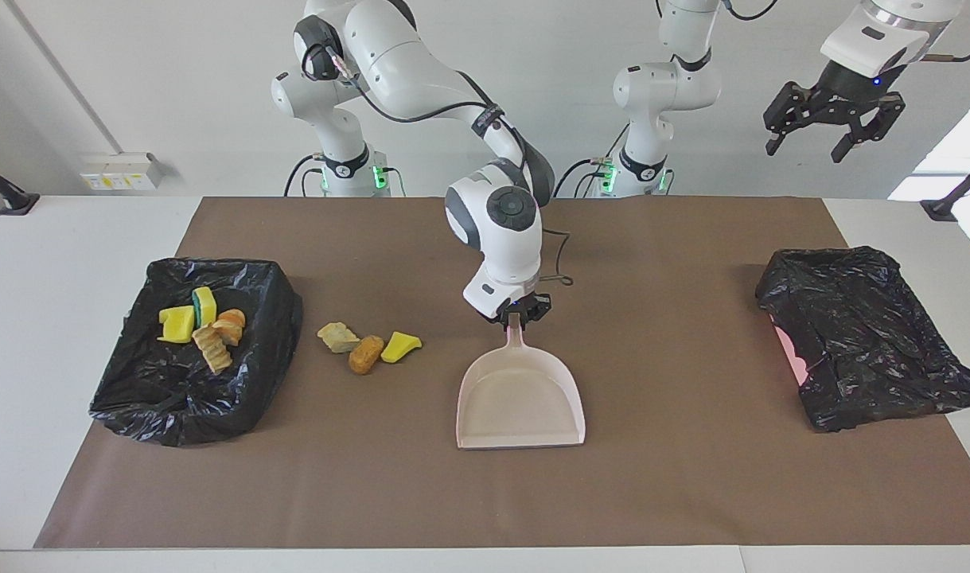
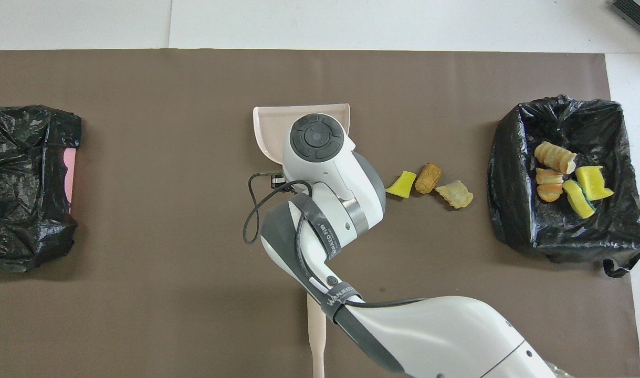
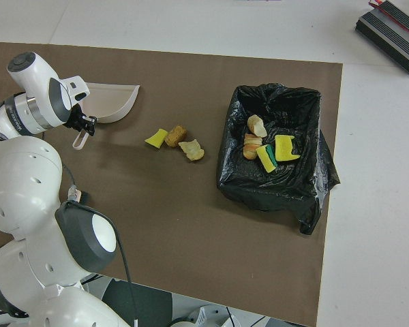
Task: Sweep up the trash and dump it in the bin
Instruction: 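Bring the empty dustpan back and set it on the mat with the right gripper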
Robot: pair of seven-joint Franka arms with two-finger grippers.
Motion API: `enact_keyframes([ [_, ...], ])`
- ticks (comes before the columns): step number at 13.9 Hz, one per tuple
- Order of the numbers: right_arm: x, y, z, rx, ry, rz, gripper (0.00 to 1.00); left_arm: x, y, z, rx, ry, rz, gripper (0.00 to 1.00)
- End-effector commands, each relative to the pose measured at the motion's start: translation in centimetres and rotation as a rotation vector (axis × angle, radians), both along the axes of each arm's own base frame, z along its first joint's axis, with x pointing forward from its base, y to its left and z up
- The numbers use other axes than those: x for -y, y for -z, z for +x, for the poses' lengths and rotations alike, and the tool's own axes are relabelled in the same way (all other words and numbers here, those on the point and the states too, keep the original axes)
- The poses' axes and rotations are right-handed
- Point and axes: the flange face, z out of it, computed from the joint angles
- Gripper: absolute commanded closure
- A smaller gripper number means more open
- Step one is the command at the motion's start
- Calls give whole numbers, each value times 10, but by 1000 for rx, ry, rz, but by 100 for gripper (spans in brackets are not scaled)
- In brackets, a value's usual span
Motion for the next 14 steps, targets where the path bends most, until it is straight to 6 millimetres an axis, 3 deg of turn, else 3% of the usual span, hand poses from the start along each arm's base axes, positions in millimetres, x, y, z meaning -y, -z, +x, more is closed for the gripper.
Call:
enact_keyframes([
  [1, 10, -9, -4, 6, -34, 2, 0, 4, 3, 5, 14, 20, -11, 0],
  [4, 16, -42, -19, -41, -47, -15, 0, -5, 7, 4, 16, 0, -9, 0],
  [6, 30, -60, -41, -85, -50, -31, 0, -13, 11, 1, -1, -28, -8, 0],
  [10, 48, -78, -107, -114, -73, -29, 0, -18, 9, 0, 4, -33, -5, 0],
  [14, 39, -57, -194, -155, -37, 35, 0, -17, 10, 0, -1, -40, -5, 0],
])
